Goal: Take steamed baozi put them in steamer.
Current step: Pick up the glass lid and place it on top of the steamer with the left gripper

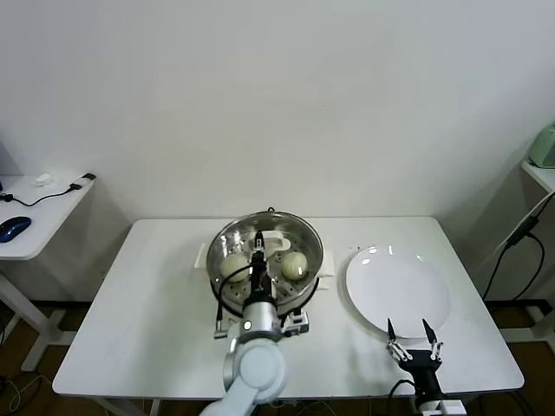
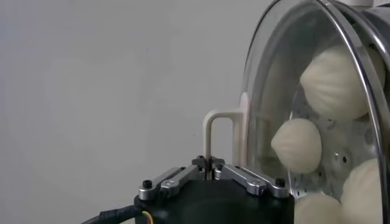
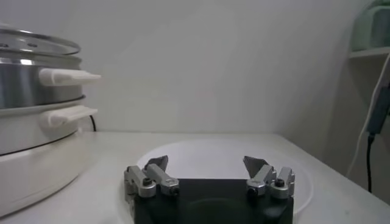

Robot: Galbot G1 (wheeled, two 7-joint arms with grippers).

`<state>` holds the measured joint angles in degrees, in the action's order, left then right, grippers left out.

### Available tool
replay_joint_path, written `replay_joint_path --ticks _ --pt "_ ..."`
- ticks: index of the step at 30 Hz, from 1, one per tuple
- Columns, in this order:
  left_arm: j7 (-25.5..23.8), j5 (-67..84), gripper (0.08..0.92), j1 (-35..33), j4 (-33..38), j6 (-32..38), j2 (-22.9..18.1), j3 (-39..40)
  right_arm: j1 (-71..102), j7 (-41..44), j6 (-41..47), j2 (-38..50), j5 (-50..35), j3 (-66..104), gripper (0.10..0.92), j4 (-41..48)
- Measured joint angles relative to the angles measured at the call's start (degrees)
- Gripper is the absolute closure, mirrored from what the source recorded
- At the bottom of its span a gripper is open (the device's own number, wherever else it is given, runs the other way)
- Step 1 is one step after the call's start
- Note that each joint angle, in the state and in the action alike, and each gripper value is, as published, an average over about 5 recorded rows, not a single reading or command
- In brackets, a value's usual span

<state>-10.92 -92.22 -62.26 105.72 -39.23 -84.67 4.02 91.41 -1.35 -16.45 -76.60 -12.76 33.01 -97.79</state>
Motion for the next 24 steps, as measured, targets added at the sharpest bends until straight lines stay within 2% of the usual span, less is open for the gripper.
replay_joint_path --ticks 17,20,24 --pt "0.98 -0.40 0.864 -0.27 -1.97 -0.10 0.13 -0.25 0.04 -0.21 -0.71 -0.45 0.59 0.02 0.203 -0.05" --pt "0.60 0.01 0.816 -0.41 -1.27 -0.10 0.53 0.15 0.04 -0.09 -0.57 -0.44 0.59 0.01 0.203 -0.19" --pt "-0.07 0.79 0.705 -0.74 0.21 -0.06 1.18 0.75 0.02 0.11 -0.17 -0.42 0.62 -0.10 0.203 -0.46"
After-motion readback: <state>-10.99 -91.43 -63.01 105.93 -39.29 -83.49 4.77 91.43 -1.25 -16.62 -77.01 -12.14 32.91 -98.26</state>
